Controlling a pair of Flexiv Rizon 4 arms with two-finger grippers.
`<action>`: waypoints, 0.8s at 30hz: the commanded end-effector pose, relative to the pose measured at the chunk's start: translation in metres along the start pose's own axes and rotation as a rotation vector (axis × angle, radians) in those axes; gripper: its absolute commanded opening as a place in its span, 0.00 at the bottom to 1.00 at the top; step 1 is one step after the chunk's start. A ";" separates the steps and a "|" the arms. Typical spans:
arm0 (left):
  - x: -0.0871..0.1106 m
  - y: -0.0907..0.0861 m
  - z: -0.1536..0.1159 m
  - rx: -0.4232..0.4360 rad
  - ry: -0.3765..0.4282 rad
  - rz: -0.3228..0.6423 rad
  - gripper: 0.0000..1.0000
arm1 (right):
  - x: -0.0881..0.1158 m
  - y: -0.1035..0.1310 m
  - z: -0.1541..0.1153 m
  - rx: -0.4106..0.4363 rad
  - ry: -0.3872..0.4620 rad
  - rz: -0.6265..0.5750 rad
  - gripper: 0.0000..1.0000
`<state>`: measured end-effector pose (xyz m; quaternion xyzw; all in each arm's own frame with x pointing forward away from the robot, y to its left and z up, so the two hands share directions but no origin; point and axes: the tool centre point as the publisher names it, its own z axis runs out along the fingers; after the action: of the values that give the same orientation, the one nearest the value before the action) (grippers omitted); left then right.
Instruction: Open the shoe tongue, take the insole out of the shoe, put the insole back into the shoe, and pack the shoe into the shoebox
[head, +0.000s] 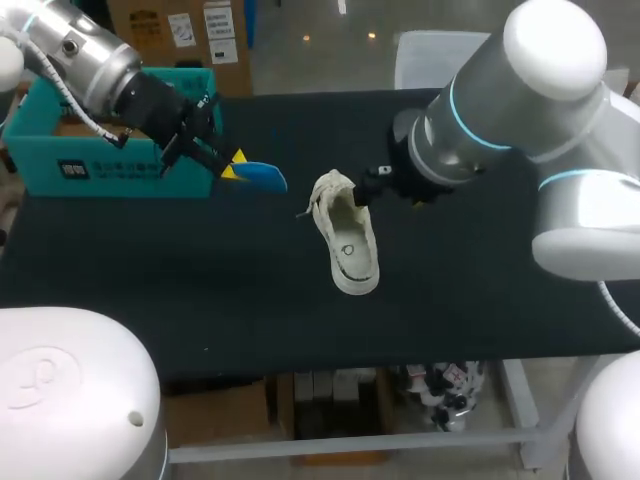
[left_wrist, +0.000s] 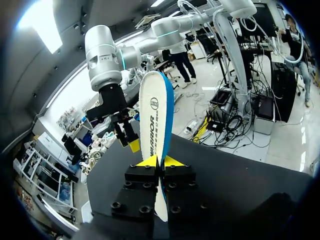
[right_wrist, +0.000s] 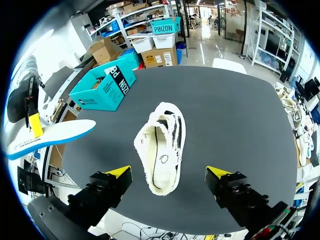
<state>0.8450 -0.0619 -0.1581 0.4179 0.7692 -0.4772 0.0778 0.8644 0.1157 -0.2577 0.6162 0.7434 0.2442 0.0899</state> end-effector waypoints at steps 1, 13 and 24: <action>0.000 0.001 0.001 0.002 -0.002 0.001 0.00 | 0.001 -0.001 0.001 -0.006 -0.003 0.002 1.00; 0.008 -0.014 0.031 -0.012 -0.049 0.112 0.00 | -0.002 -0.004 0.000 0.083 0.148 0.321 1.00; 0.012 -0.029 0.059 0.037 -0.037 0.269 0.00 | -0.001 -0.023 0.001 0.268 0.274 0.757 1.00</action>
<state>0.8020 -0.1029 -0.1703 0.5078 0.6997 -0.4818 0.1431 0.8444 0.1177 -0.2705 0.7641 0.5846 0.2545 -0.0980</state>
